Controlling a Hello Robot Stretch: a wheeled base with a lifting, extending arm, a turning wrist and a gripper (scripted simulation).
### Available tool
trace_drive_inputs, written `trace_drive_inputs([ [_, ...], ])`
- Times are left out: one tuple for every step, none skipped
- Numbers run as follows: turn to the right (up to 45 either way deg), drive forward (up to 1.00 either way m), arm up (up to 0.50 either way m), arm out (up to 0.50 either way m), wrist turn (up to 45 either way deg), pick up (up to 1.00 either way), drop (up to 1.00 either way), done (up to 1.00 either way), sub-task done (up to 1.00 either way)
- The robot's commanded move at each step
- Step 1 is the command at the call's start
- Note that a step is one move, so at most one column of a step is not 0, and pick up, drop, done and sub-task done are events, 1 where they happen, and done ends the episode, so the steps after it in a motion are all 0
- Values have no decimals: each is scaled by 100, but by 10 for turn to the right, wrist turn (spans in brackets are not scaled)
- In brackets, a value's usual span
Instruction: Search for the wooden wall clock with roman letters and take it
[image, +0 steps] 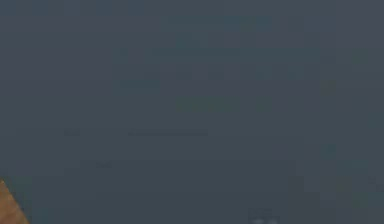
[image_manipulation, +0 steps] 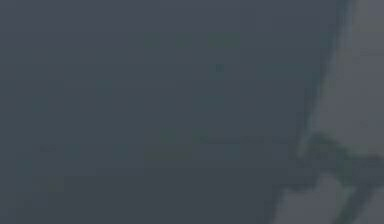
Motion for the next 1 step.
trace_drive_inputs([
  [-450, 0, 0, 0, 0, 0, 0, 0, 0],
])
